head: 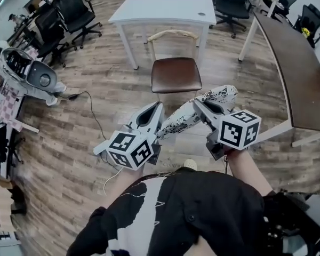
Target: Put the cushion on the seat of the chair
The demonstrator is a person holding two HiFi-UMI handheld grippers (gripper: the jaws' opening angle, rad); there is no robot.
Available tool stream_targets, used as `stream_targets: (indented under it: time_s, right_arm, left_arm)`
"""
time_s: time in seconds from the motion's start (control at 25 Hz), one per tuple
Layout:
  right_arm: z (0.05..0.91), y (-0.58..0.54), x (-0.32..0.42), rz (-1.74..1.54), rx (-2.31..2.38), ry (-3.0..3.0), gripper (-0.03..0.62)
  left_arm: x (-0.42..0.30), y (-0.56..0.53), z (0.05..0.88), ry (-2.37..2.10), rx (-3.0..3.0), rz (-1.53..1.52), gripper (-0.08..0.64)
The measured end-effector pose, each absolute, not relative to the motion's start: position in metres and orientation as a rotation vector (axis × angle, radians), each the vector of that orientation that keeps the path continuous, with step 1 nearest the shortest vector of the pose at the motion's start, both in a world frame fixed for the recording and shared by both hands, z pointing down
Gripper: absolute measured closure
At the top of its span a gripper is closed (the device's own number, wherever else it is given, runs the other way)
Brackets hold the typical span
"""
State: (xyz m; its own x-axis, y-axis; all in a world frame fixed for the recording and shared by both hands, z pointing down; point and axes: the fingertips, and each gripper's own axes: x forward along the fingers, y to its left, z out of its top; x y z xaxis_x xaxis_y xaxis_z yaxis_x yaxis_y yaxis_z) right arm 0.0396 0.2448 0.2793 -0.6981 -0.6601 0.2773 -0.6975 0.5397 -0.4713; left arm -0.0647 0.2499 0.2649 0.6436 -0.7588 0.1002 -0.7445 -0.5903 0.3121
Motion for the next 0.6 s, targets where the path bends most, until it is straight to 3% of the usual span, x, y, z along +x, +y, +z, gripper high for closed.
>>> stream_targets:
  time_s: [0.6]
  right_arm:
    - [0.281, 0.150, 0.090, 0.852, 1.052, -2.739, 0.563]
  left_arm:
    - [-0.019, 0.172, 0.266, -1.316, 2.497, -0.079, 0.555]
